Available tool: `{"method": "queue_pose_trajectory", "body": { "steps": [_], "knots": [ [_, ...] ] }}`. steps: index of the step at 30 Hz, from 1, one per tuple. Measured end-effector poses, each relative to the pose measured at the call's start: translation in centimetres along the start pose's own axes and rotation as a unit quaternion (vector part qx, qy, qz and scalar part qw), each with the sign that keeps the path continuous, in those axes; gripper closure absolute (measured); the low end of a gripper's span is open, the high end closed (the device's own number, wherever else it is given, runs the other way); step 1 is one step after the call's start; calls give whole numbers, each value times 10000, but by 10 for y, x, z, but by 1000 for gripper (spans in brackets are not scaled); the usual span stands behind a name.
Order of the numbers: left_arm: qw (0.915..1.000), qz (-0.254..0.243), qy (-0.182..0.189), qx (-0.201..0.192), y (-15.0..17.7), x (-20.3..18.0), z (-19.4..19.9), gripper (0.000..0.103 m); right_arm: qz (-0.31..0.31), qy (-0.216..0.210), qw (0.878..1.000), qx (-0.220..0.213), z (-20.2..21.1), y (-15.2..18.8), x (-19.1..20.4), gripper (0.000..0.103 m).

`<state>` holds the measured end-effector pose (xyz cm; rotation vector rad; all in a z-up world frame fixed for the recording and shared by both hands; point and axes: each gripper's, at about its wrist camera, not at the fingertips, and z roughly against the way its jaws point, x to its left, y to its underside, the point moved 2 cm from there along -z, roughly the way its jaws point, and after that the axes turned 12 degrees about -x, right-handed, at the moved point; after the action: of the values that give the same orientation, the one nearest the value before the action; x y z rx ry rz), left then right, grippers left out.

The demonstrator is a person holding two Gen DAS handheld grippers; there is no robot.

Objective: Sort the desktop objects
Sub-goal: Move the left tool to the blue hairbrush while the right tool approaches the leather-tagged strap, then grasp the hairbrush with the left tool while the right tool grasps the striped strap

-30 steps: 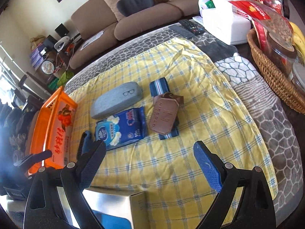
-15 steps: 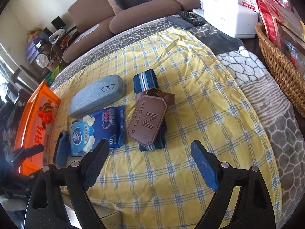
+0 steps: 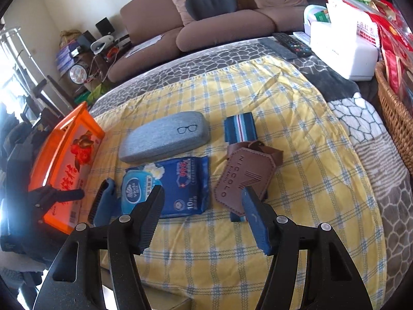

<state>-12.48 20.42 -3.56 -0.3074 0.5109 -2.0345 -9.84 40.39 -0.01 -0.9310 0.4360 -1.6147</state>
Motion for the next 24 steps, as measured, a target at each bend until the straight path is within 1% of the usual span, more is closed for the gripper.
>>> {"method": "queue_pose_trajectory", "body": {
  "steps": [2,5,6,7,9,12,13,14,15,16,17,18,20,21,24],
  "knots": [
    [10000,17,-57,65,-1,2,-1,4,-249,-187,9995,5,-2,4,1,38],
    [9996,177,-43,195,-3,5,-5,5,-441,-275,9986,104,-6,12,1,38],
    [9994,248,-57,248,-3,8,-8,12,-472,-307,9983,151,-8,15,0,38],
    [9989,347,-47,296,-3,10,-10,15,-501,-349,9980,188,-9,16,0,38],
    [9977,558,-15,388,-2,16,-16,29,-531,-373,9978,164,-8,16,-1,38],
    [9952,856,29,471,1,24,-23,36,-648,-387,9971,50,-2,12,-9,38],
    [9948,912,36,455,2,24,-23,37,-714,-381,9967,30,0,12,-12,37],
    [9947,941,39,424,3,23,-22,41,-781,-389,9962,32,0,12,-16,37],
    [9947,958,42,365,3,23,-21,49,-827,-404,9957,47,0,12,-18,37],
    [9949,967,-26,291,4,24,-19,53,-844,-414,9956,57,0,12,-20,37],
    [9949,972,-125,219,4,26,-17,63,-837,-413,9956,61,0,12,-21,37],
    [9948,993,-176,163,4,28,-16,66,-829,-416,9957,66,0,12,-21,37],
    [9947,980,-196,235,6,28,-19,65,-802,-382,9960,68,0,12,-23,37],
    [9945,978,-222,298,7,27,-21,63,-767,-319,9965,64,1,11,-24,37],
    [9945,967,-283,278,9,25,-25,62,-765,-126,9970,13,3,9,-33,37]
  ]
}}
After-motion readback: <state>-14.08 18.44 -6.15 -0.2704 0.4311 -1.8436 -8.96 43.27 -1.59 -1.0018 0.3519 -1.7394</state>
